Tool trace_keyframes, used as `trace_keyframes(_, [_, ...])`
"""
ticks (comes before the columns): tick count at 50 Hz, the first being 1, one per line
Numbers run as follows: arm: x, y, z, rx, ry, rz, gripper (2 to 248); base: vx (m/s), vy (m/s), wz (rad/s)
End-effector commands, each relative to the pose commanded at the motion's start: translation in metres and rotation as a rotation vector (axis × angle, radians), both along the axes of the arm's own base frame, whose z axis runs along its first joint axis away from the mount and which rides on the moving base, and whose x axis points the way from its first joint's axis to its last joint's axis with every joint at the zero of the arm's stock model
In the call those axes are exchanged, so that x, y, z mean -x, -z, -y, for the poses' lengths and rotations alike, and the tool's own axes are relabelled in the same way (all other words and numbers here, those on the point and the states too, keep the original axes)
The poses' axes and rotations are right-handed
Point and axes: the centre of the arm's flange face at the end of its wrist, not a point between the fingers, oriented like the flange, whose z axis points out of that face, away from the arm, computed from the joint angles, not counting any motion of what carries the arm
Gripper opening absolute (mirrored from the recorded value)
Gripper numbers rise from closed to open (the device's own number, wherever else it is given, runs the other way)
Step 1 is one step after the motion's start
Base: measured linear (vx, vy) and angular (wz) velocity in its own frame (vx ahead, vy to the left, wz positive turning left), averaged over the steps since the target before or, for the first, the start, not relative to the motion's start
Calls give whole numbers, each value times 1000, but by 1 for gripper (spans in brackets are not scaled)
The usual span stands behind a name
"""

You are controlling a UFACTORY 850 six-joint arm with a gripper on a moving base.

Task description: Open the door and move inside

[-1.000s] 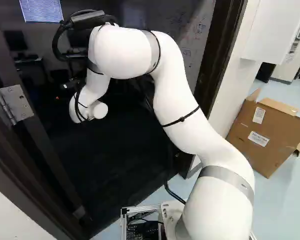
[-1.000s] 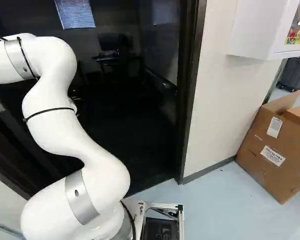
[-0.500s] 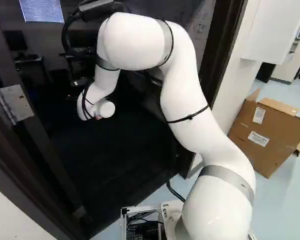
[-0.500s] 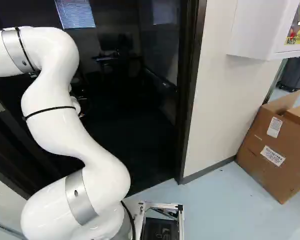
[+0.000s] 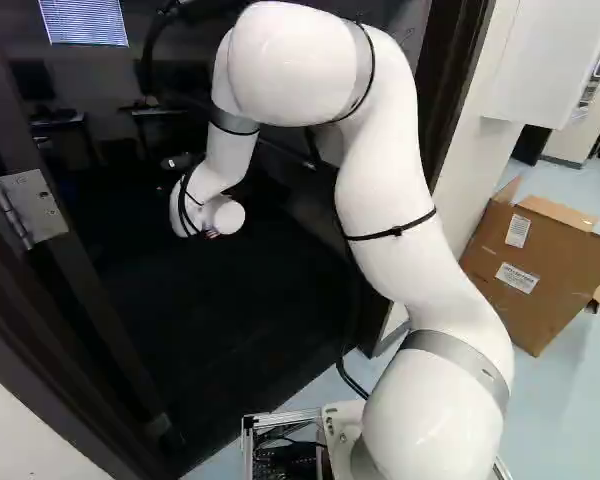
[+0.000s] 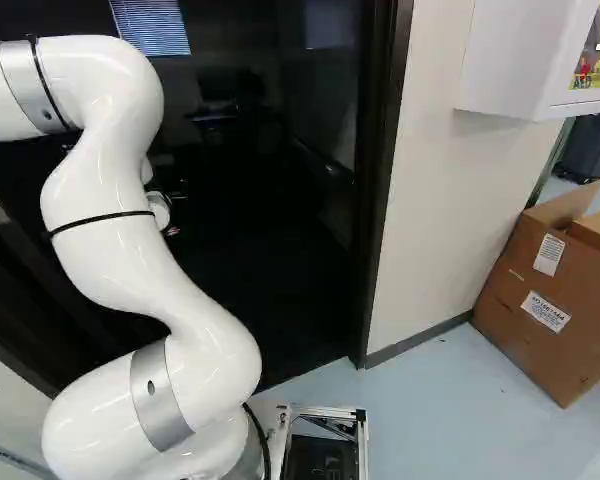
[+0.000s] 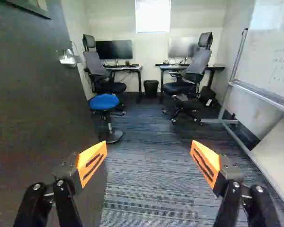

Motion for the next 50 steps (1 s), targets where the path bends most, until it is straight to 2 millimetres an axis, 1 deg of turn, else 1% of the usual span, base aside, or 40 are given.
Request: trace_keyframes(50, [10, -8, 87, 12, 134, -40, 247, 0, 0, 0])
